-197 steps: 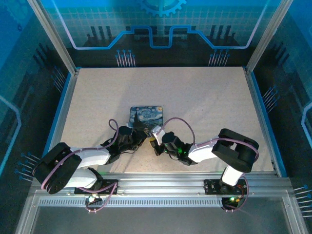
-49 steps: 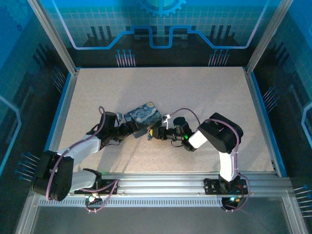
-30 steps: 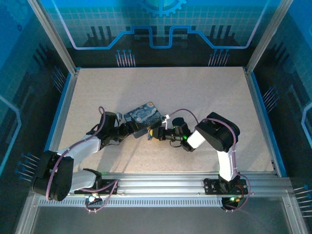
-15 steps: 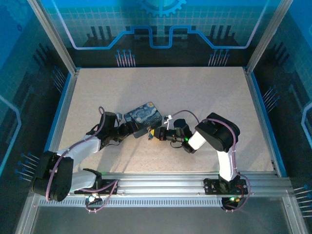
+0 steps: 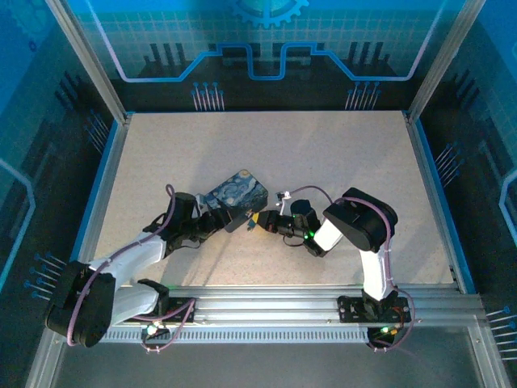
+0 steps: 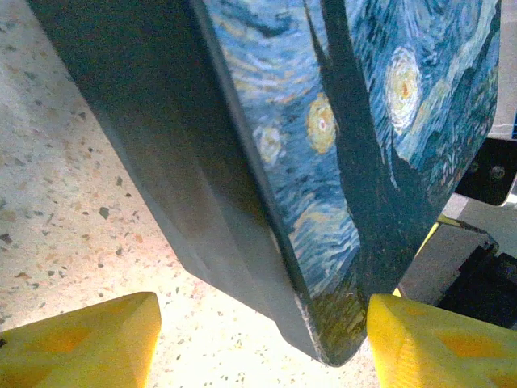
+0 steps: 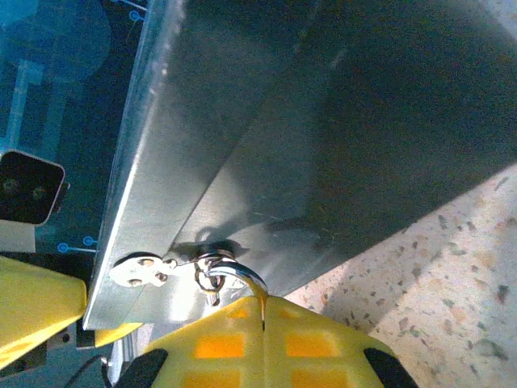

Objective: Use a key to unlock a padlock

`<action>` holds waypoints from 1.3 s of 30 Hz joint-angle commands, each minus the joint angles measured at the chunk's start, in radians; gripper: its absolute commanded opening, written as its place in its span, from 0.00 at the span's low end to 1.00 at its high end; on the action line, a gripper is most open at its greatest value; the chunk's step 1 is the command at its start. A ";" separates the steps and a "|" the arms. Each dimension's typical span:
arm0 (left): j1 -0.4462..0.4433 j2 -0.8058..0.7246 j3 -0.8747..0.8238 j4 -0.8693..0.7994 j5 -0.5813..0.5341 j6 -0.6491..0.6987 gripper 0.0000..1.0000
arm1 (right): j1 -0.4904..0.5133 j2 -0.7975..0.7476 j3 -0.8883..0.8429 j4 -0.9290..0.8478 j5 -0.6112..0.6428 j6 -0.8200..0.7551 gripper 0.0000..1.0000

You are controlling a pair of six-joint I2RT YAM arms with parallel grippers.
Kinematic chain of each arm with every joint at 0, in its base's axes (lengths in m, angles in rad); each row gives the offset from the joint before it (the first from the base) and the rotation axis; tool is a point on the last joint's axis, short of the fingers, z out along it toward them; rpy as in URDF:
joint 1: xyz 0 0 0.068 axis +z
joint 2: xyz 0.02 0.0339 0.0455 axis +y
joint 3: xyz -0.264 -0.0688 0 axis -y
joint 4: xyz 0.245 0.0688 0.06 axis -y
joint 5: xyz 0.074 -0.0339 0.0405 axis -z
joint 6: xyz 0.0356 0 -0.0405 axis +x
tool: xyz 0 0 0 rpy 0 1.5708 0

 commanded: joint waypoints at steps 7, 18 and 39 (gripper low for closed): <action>-0.026 0.002 -0.021 -0.015 -0.020 -0.025 0.69 | -0.006 0.004 -0.021 0.085 0.063 0.097 0.04; -0.026 -0.012 -0.011 -0.032 -0.023 -0.021 0.71 | -0.021 -0.007 -0.030 0.063 0.078 0.084 0.04; -0.023 -0.213 0.101 -0.252 -0.196 0.128 0.86 | -0.063 -0.429 -0.178 -0.309 0.117 -0.184 0.04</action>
